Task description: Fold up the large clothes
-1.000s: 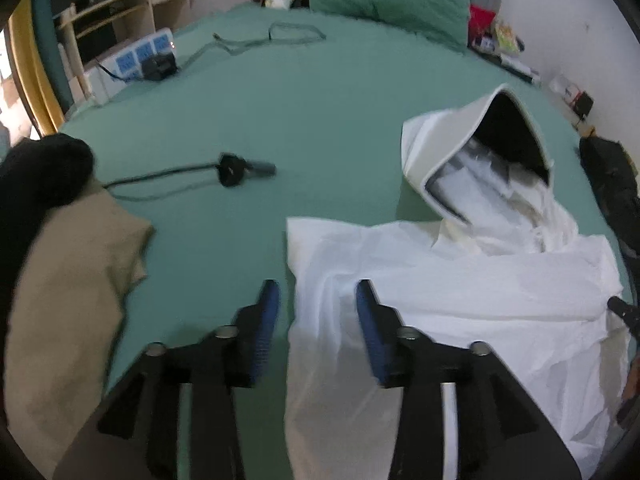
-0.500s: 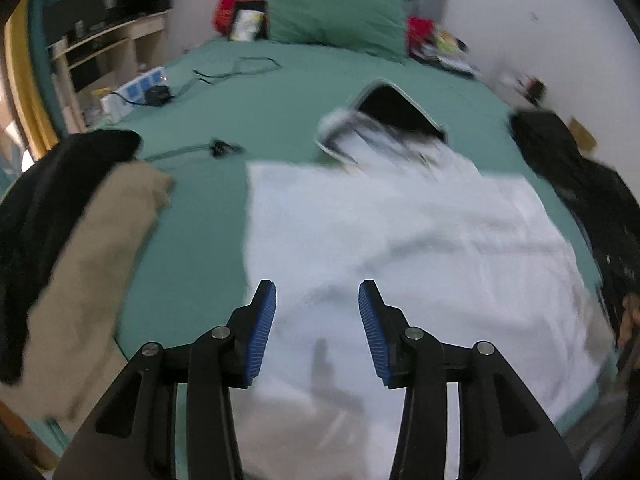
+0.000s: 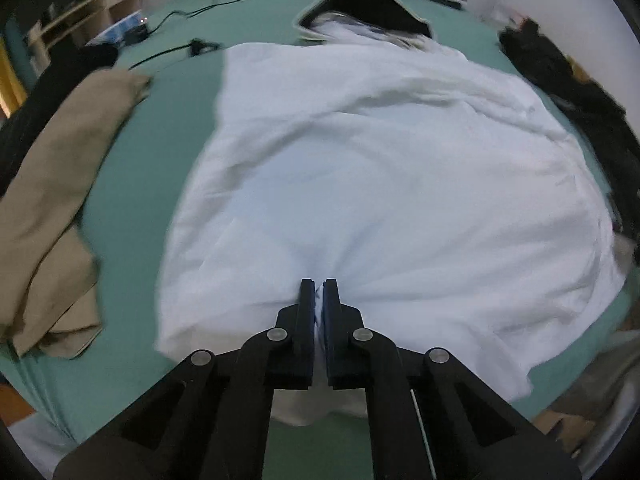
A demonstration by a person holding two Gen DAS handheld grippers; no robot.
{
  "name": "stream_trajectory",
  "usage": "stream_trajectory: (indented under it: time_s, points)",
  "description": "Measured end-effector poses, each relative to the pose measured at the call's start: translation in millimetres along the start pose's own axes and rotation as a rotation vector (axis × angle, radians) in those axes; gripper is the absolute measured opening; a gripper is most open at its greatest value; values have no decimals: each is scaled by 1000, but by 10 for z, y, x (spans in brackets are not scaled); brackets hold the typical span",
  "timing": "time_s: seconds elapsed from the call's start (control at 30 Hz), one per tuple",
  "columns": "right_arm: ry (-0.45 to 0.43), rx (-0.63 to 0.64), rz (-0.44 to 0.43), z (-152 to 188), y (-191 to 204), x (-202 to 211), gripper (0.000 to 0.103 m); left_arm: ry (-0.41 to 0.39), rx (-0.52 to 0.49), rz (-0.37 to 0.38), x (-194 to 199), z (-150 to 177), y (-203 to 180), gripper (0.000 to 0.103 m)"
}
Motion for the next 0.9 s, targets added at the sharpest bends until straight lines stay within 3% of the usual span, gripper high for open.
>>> stream_trajectory:
  time_s: [0.13, 0.37, 0.53, 0.57, 0.63, 0.67, 0.7, 0.9]
  points:
    - [1, 51, 22, 179, 130, 179, 2, -34, 48, -63, 158, 75, 393, 4]
    - [49, 107, 53, 543, 308, 355, 2, -47, 101, -23, 385, 163, 613, 5]
    - [49, 84, 47, 438, 374, 528, 4, -32, 172, 13, 506, 78, 678, 12]
    - [37, 86, 37, 394, 440, 548, 11, -59, 190, 12, 584, 16, 711, 18]
    - [-16, 125, 9, 209, 606, 632, 45, -133, 224, 14, 742, -123, 765, 49]
    - [-33, 142, 5, 131, 683, 637, 71, -173, 238, 6, 802, -212, 781, 52]
    - [-69, 170, -3, -12, 792, 647, 77, -227, 241, 0, 863, -358, 784, 53]
    - [-209, 381, -28, -918, 1516, 330, 77, -304, 195, 5, 657, -1166, 596, 53]
Point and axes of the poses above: each gripper's, at about its wrist camera, not at the fingertips, and x roughly against the way its jaws point, y to its left, z to its underside, the point moved 6 cm from there along -x, roughly the way its jaws point, and after that the axes turned 2 degrees about x, right-handed, at the moved point
